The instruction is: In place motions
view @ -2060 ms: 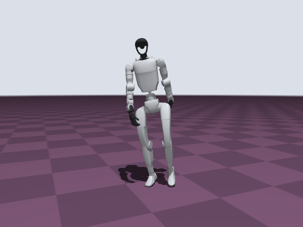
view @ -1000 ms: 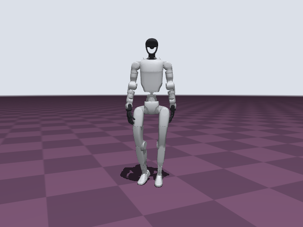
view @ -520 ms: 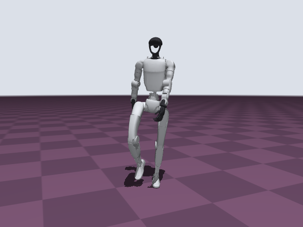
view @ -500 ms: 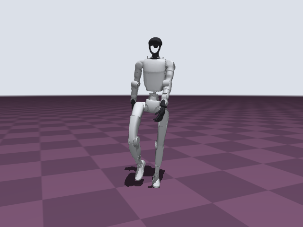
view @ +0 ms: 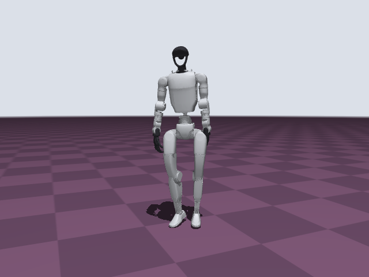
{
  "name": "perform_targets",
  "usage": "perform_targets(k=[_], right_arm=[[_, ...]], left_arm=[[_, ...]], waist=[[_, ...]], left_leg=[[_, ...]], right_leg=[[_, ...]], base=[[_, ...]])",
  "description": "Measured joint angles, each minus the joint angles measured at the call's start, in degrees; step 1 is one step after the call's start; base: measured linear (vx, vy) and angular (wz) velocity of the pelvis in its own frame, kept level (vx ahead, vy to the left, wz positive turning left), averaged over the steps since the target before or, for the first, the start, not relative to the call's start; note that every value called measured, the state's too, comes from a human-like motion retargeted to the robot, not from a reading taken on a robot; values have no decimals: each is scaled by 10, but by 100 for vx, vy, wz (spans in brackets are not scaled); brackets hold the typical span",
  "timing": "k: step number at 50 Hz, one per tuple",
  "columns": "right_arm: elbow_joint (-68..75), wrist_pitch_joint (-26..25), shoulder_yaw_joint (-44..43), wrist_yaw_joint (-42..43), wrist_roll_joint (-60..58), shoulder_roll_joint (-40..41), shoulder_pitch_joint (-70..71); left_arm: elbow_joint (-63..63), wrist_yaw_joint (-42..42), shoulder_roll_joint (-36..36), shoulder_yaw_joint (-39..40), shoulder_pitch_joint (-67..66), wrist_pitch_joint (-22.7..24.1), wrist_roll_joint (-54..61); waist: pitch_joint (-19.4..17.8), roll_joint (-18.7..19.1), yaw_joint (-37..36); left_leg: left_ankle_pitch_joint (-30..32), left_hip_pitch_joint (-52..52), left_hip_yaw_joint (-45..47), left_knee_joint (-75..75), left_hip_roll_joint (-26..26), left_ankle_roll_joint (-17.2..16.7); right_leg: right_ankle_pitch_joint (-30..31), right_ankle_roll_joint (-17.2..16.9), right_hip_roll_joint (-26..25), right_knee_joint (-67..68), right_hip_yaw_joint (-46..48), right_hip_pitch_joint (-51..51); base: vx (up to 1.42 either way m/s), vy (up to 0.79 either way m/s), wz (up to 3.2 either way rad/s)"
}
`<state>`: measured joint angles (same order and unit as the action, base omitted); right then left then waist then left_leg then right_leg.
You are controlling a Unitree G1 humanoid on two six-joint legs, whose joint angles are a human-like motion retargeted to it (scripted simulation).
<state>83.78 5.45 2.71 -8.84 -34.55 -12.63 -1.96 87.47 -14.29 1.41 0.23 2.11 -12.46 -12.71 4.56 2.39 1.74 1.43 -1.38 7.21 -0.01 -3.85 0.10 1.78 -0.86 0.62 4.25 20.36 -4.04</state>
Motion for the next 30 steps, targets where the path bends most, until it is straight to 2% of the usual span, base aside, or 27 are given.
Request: perform_targets(k=[5, 10, 12, 15, 17, 18, 20, 24, 27, 30], right_arm=[[83, -25, -4, 7, 45, -2, 5], [120, -29, 55, 18, 73, 9, 41], [114, -32, 82, 23, 62, 24, 64], [93, -29, 96, 14, 64, 53, 113], [71, -10, 94, -12, 88, 66, 151], [61, -5, 90, -28, 102, 72, 170], [37, -1, 72, -47, 123, 81, 205], [-16, 22, 59, -55, 173, 90, 264], [-52, 36, 71, -68, 189, 90, 293], [-65, 46, 78, -66, 152, 89, 311]], left_arm=[[3, 18, 8, 31, -37, -4, 7], [26, 28, 0, 77, -93, -2, 76], [40, 21, -4, 97, -114, -10, 94], [64, -3, -4, 111, -131, -23, 93], [73, -14, -3, 108, -147, -27, 75], [79, -21, -2, 104, -155, -29, 64], [97, -42, -4, 90, -165, -36, 37], [99, -113, -15, 94, -183, -76, -67], [99, -157, -16, 86, -197, -58, -135], [99, -145, -15, 82, -197, -44, -163]], waist=[[4, 3, 2], [2, -11, -29], [-7, -22, -34], [-31, -43, -45], [-56, -57, -75], [-67, -63, -91], [-82, -69, -118], [-94, -77, -163], [-91, -80, -174], [-89, -76, -176]], left_leg=[[-24, 2, -15, 21, 6, 3], [-28, -27, 10, 110, 9, 26], [11, -65, 27, 200, 12, 40], [120, -182, 20, 397, 27, 51], [176, -247, -13, 485, -5, 72], [153, -277, -20, 532, -19, 69], [107, -334, 9, 608, -5, 81], [77, -430, 42, 702, 8, 74], [69, -464, 42, 731, -3, 58], [61, -453, 34, 729, -6, 64]], right_leg=[[-11, 2, -3, -8, 5, 18], [-13, 8, 7, -18, -10, 29], [-13, 8, 20, -21, -15, 35], [-17, 3, 44, -22, -16, 40], [-18, 6, 53, -22, -29, 48], [-17, 9, 57, -23, -32, 53], [-14, 16, 62, -28, -25, 61], [-12, 23, 77, -19, -45, 46], [-15, 27, 83, -12, -49, 38], [-18, 28, 82, -10, -47, 40]], base=[[19, -14, 33], [20, -14, -26], [13, -15, -8], [-1, -21, 16], [-3, -20, -27], [-3, -17, -31], [-10, -8, -21], [-6, -2, -27], [6, 3, -11], [3, -1, 7]])
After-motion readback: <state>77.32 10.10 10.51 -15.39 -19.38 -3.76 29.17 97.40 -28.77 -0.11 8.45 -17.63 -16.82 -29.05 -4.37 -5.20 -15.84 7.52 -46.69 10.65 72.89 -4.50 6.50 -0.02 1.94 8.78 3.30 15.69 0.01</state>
